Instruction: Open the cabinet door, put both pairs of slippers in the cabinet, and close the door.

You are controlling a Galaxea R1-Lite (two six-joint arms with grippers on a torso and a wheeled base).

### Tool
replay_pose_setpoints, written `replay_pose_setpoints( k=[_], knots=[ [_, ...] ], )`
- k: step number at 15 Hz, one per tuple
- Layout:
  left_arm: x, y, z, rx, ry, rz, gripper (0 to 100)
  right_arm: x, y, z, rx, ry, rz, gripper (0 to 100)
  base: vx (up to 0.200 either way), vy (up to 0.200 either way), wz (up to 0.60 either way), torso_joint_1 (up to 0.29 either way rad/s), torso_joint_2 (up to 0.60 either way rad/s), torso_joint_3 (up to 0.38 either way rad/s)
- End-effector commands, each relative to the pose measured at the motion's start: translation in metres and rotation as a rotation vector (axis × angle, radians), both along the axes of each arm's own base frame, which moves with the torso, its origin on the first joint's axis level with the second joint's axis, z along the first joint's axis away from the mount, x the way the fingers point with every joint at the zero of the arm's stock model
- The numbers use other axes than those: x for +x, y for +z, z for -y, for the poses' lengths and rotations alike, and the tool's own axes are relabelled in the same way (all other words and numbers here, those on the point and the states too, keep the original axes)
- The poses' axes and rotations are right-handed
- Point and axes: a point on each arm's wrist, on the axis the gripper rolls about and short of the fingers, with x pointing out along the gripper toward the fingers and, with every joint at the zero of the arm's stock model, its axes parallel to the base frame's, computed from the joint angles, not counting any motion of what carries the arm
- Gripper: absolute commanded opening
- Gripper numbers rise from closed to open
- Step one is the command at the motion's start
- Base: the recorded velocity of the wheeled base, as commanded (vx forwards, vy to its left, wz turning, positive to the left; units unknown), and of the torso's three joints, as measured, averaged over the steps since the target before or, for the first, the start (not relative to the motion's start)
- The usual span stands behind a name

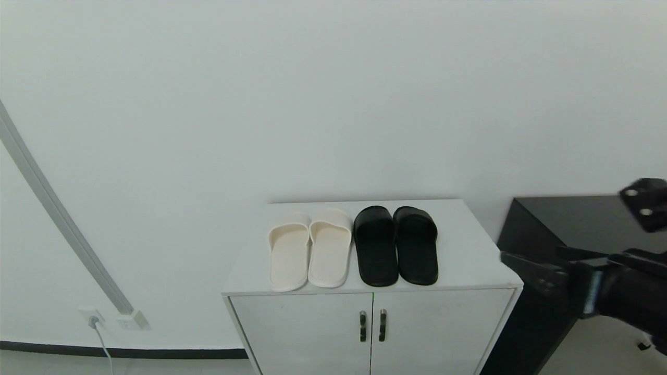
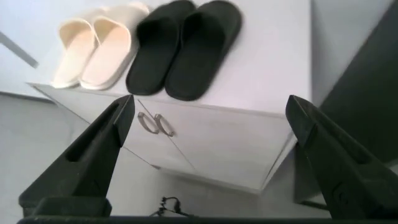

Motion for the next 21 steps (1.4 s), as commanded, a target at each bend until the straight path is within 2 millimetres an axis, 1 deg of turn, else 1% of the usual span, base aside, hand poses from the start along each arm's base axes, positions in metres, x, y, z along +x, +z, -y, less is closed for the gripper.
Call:
replay_pose_setpoints(
  k=[1,3,5,7,9,10,12,15,17,18,21],
  knots=[
    [0.000,0.000,0.000,0.000,0.001,0.000,0,0.032,-0.009,-0.055,-0.021,0.001,-0.052,100,0.000,0.000,0.00,0.000,0.00,0.000],
    [0.000,0.000,0.000,0.000,0.001,-0.002,0,0.055,-0.016,-0.079,-0.034,-0.020,-0.057,100,0.000,0.000,0.00,0.000,0.00,0.000],
    [0.000,0.000,0.000,0.000,0.001,-0.002,0,0.084,-0.030,-0.104,-0.042,-0.037,-0.064,100,0.000,0.000,0.00,0.000,0.00,0.000],
    [0.000,0.000,0.000,0.000,0.001,-0.002,0,0.112,-0.042,-0.122,-0.048,-0.116,-0.040,100,0.000,0.000,0.00,0.000,0.00,0.000],
    [0.000,0.000,0.000,0.000,0.001,-0.002,0,0.135,-0.051,-0.138,-0.048,-0.145,-0.026,100,0.000,0.000,0.00,0.000,0.00,0.000],
    [0.000,0.000,0.000,0.000,0.001,-0.002,0,0.144,-0.056,-0.143,-0.052,-0.160,-0.025,100,0.000,0.000,0.00,0.000,0.00,0.000],
    [0.000,0.000,0.000,0.000,0.001,-0.002,0,0.162,-0.072,-0.154,-0.079,-0.208,-0.027,100,0.000,0.000,0.00,0.000,0.00,0.000],
    [0.000,0.000,0.000,0.000,0.001,-0.002,0,0.183,-0.092,-0.163,-0.096,-0.240,-0.036,100,0.000,0.000,0.00,0.000,0.00,0.000],
    [0.000,0.000,0.000,0.000,0.001,-0.002,0,0.195,-0.099,-0.166,-0.098,-0.258,-0.034,100,0.000,0.000,0.00,0.000,0.00,0.000],
    [0.000,0.000,0.000,0.000,0.001,-0.002,0,0.207,-0.106,-0.167,-0.106,-0.285,-0.028,100,0.000,0.000,0.00,0.000,0.00,0.000],
    [0.000,0.000,0.000,0.000,0.001,-0.002,0,0.224,-0.114,-0.171,-0.135,-0.290,-0.011,100,0.000,0.000,0.00,0.000,0.00,0.000]
  ],
)
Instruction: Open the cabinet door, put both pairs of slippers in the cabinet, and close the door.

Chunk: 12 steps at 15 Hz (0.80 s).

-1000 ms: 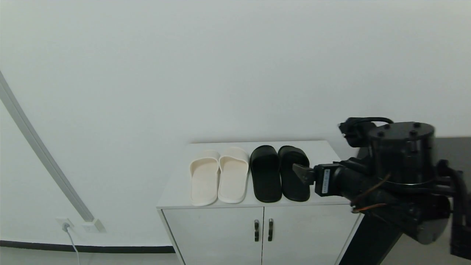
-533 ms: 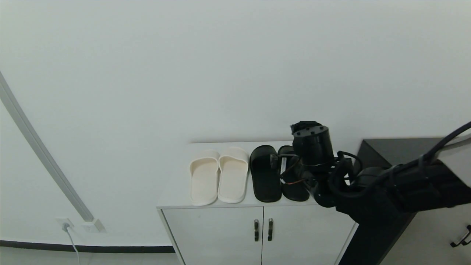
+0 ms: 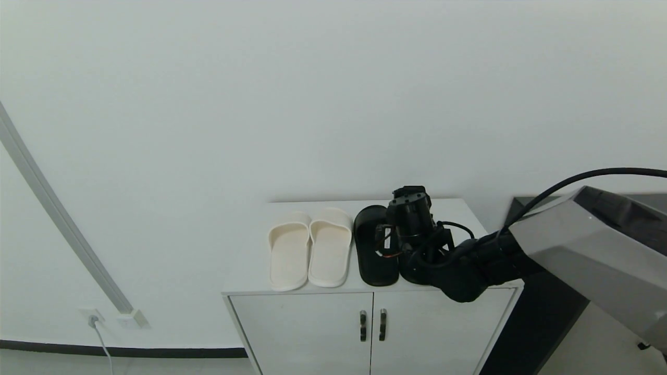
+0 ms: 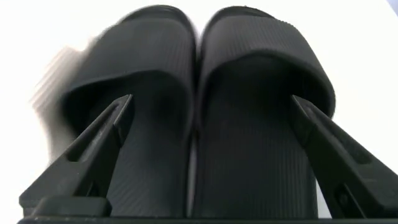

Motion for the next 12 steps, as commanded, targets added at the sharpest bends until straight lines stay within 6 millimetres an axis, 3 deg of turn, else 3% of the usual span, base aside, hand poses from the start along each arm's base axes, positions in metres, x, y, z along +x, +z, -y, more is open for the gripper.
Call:
replay_pose_setpoints(
  k=[1,6,12],
  knots=[
    [0.000,0.000,0.000,0.000,0.000,-0.001,0,0.017,-0.013,-0.003,-0.027,-0.005,0.000,100,0.000,0.000,0.00,0.000,0.00,0.000],
    [0.000,0.000,0.000,0.000,0.000,-0.001,0,0.053,-0.024,-0.006,-0.048,-0.022,0.041,100,0.000,0.000,0.00,0.000,0.00,0.000],
    [0.000,0.000,0.000,0.000,0.000,-0.001,0,0.059,-0.027,-0.004,-0.051,-0.020,0.038,100,0.000,0.000,0.00,0.000,0.00,0.000]
  ],
)
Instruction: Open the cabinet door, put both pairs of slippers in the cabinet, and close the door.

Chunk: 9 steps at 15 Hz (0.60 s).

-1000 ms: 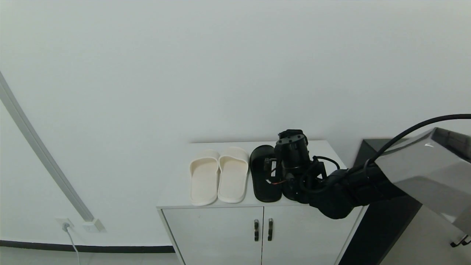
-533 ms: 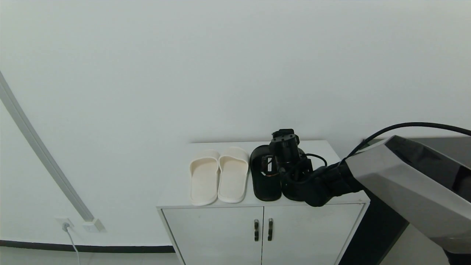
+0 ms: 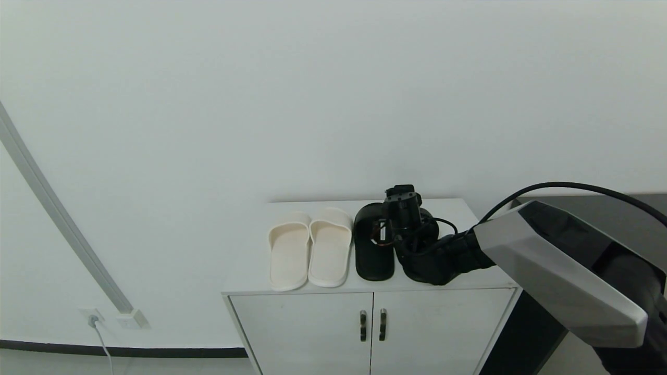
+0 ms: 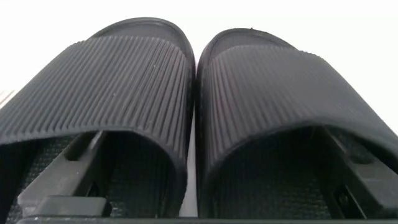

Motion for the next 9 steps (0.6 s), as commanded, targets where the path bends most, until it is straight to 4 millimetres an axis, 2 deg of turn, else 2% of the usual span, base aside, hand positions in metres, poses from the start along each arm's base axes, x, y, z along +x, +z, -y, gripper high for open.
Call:
replay_pose_setpoints(
  k=[1,3,4,9],
  knots=[
    [0.0001,0.0000,0.0000,0.000,0.000,-0.001,0,-0.0002,-0.0006,-0.0005,0.001,0.006,-0.001,100,0.000,0.000,0.00,0.000,0.00,0.000],
    [0.0001,0.0000,0.0000,0.000,0.000,-0.001,0,-0.0002,-0.0006,-0.0006,0.003,0.011,-0.002,100,0.000,0.000,0.00,0.000,0.00,0.000],
    [-0.0001,0.0005,0.0000,0.000,0.000,0.001,0,-0.0006,-0.0006,-0.0013,0.003,0.012,-0.002,0,0.000,0.000,0.00,0.000,0.00,0.000],
    [-0.0001,0.0005,0.0000,0.000,0.000,0.001,0,-0.0016,0.0007,-0.0005,0.005,0.012,-0.001,0,0.000,0.000,0.00,0.000,0.00,0.000]
  ],
)
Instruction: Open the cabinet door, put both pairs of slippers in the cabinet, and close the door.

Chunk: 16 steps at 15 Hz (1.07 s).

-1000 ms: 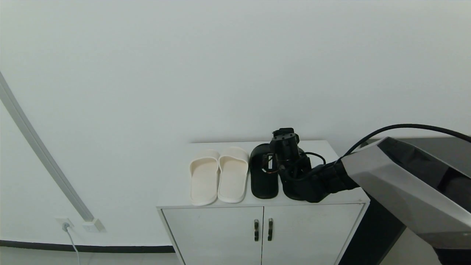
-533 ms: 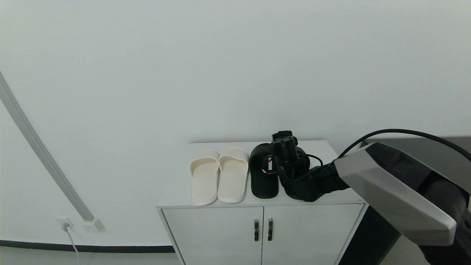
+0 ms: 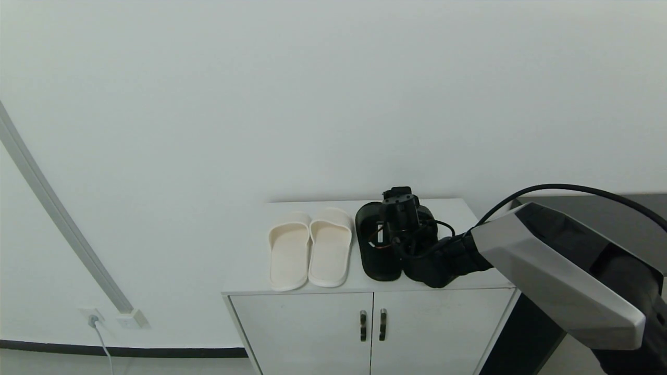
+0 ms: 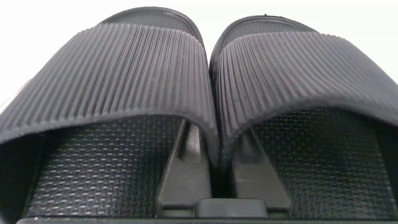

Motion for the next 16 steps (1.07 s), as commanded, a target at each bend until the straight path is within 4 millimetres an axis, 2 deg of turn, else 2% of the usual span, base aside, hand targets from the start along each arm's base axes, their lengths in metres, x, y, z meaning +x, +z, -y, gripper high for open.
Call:
replay_pose_setpoints(
  k=[1,2,4,6,9,10,13,16],
  knots=[
    [0.000,0.000,0.000,0.000,0.000,0.001,0,-0.001,0.004,0.000,0.003,0.000,0.005,0,0.000,0.000,0.00,0.000,0.00,0.000],
    [0.000,0.000,0.000,0.000,0.000,0.001,0,-0.002,0.005,0.000,0.004,0.000,0.006,0,0.000,0.000,0.00,0.000,0.00,0.000],
    [0.000,0.000,0.000,0.000,0.000,0.001,0,-0.006,0.019,0.003,0.016,0.002,0.023,0,0.000,0.000,0.00,0.000,0.00,0.000],
    [0.000,0.000,0.000,0.000,0.000,-0.001,0,-0.023,0.051,0.010,0.044,0.038,0.048,0,0.000,0.000,0.00,0.000,0.00,0.000],
    [0.000,0.000,0.000,-0.002,0.000,-0.001,0,-0.073,0.086,0.023,0.067,0.155,0.037,0,0.000,0.000,0.00,0.000,0.00,0.000],
    [0.000,0.000,0.000,-0.002,0.000,0.001,0,-0.098,0.095,0.028,0.083,0.227,0.036,0,0.000,0.000,0.00,0.000,0.00,0.000],
    [0.000,0.000,0.000,-0.003,0.002,0.001,0,-0.166,0.104,0.052,0.059,0.416,0.016,0,0.000,0.000,0.00,0.000,0.00,0.000],
    [0.000,0.000,0.000,-0.003,0.000,0.002,0,-0.222,0.108,0.083,0.087,0.622,-0.027,0,0.000,0.000,0.00,0.000,0.00,0.000]
  ],
)
